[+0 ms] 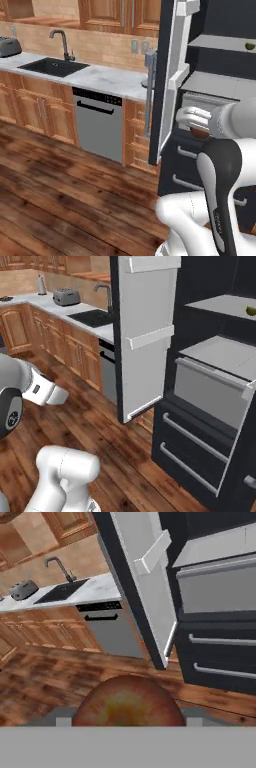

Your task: Place the cold items (kiwi and apple) from the fridge in one tupperware on the dining counter. Place the warm items (kebab skewer and hot dog) in the stove area in another tupperware.

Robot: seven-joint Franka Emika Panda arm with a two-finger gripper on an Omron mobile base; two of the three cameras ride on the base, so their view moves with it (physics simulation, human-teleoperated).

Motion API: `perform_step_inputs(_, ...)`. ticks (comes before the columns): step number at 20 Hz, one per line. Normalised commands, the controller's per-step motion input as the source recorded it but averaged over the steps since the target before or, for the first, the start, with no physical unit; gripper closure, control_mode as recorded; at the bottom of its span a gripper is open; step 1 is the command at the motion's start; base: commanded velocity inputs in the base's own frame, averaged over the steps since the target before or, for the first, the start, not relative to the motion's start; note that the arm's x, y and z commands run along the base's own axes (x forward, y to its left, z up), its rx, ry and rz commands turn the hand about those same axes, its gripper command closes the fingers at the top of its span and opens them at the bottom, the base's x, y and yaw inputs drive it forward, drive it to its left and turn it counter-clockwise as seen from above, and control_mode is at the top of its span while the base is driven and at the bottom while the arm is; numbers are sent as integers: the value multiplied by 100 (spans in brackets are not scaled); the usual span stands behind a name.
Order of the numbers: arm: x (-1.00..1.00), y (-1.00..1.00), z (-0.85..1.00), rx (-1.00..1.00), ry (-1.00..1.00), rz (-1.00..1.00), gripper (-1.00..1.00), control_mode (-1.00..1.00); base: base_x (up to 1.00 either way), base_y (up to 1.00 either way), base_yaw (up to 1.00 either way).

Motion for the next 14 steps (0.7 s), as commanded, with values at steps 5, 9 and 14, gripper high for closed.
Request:
perform_step_inputs(5, 0, 0, 0, 0, 0, 0, 100, 100, -69, 20, 80)
perform_step_inputs(9, 0, 0, 0, 0, 0, 0, 100, 100, -71, 2, 76)
perform_step_inputs(14, 0, 0, 0, 0, 0, 0, 100, 100, -69, 0, 69)
